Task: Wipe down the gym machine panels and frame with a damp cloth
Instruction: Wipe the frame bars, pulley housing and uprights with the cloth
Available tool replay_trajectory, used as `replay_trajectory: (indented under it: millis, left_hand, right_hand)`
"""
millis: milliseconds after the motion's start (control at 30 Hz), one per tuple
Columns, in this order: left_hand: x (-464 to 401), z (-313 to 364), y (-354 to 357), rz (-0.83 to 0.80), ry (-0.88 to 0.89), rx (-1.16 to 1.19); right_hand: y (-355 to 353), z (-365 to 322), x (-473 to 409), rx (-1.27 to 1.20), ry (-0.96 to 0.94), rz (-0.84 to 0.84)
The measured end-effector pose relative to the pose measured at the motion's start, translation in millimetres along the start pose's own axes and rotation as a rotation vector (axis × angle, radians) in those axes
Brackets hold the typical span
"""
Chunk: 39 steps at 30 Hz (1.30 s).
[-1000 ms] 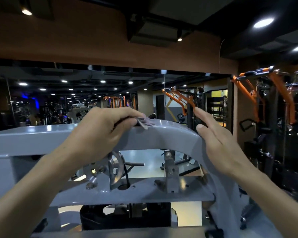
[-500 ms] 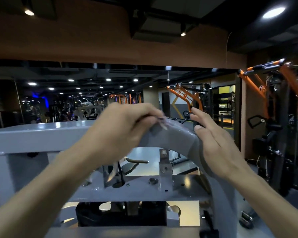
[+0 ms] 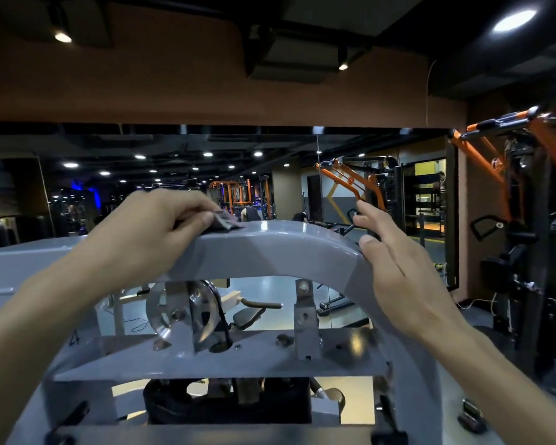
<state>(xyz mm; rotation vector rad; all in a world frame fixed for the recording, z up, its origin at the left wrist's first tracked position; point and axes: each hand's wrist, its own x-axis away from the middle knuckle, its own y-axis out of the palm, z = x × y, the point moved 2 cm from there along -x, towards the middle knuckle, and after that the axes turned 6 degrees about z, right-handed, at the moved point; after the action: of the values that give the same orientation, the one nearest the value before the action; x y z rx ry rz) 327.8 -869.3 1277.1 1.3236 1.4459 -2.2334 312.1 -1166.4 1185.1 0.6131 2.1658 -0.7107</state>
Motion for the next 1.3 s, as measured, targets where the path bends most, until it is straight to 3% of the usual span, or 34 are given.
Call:
replay_trajectory:
  millis: [300,433,633,767,1133,1300]
  left_hand:
    - [-43.1,30.4,22.3,-0.225,0.169,-0.004]
    - [-50.6,8.8,11.8,-0.266,0.110,-0.060]
    - [-56.2,41.2,26.6,-0.320,0.208,0.120]
    - [-61.0,39.4,22.4,-0.374,0.282,0.103]
    - [-66.8,48.1,33.5,-0.358,0.358,0.124]
    - [-67.1,29.9,20.1,-0.411,0.277,0.108]
  right_hand:
    - [-1.5,-3.5,1.3,0.012,0.011,0.002]
    - [-1.6,-4.7,1.6,0.038,0.013,0.025]
    - [-0.9,-6.6,2.2,0.047,0.009,0.051]
    - [-2.5,-5.7,3.5,0.077,0.007,0.063]
    - [-4.7,-2.9,8.1,0.126,0.021,0.044]
    - [-28.8,2.5,0.7,0.042,0.000,0.046]
